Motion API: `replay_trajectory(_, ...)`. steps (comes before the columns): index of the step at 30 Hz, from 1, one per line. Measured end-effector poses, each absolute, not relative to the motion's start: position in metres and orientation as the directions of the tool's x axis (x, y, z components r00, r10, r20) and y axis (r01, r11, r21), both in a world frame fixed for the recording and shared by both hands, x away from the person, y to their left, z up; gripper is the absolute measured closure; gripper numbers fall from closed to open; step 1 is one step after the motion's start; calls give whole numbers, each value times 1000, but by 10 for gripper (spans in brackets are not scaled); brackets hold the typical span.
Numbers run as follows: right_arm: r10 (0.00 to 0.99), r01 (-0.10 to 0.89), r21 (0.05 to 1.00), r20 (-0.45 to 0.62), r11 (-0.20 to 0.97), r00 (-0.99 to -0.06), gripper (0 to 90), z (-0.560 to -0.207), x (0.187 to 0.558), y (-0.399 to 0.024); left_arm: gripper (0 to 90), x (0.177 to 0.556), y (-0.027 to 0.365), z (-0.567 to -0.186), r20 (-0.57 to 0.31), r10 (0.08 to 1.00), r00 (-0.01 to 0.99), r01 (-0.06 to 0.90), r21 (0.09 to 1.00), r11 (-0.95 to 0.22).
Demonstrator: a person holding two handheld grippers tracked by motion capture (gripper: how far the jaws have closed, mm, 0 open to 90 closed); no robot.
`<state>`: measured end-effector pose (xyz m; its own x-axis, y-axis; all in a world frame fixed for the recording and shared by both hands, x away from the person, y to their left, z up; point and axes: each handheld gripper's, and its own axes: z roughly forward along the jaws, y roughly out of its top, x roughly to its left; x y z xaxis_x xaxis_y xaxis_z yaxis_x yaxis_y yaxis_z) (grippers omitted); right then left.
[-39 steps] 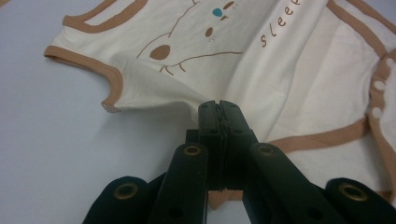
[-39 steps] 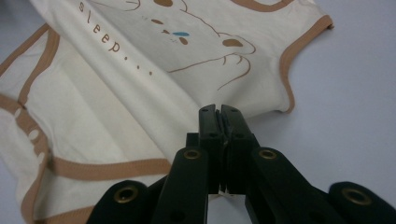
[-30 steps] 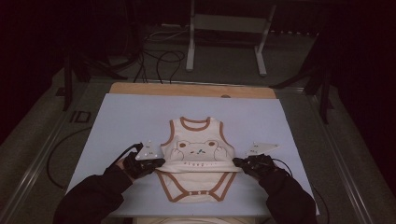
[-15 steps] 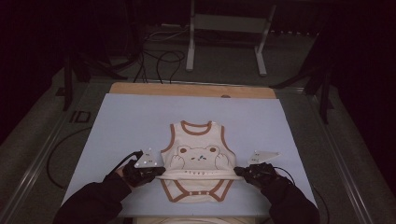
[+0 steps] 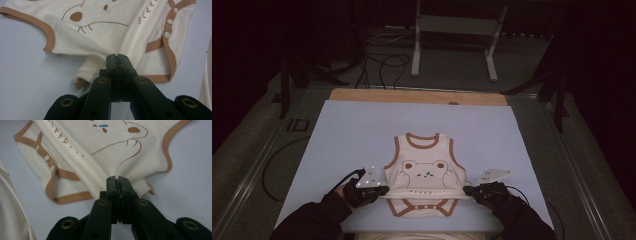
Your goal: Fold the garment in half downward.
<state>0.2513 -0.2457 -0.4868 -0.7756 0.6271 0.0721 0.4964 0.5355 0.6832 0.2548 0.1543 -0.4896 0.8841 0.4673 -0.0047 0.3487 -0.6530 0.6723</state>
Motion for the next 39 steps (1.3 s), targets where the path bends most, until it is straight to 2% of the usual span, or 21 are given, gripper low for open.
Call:
replay_trajectory(18, 632, 538, 664, 124, 520, -765, 885, -503, 238, -250, 895, 242, 151, -502, -24, 419, 908, 336, 640, -691)
replay_trajectory(27, 625, 524, 649, 95, 551, -775, 881, -512, 238, -249, 873, 245, 154, -510, -43, 419, 907, 347, 639, -686)
replay_trajectory(32, 617, 511, 654, 84, 558, -782, 878, -512, 238, -249, 808, 244, 154, -511, -16, 423, 906, 334, 640, -692)
replay_trajectory(39, 622, 515, 659, 92, 548, -778, 817, -511, 238, -250, 634, 245, 155, -511, -14, 458, 889, 360, 639, -680)
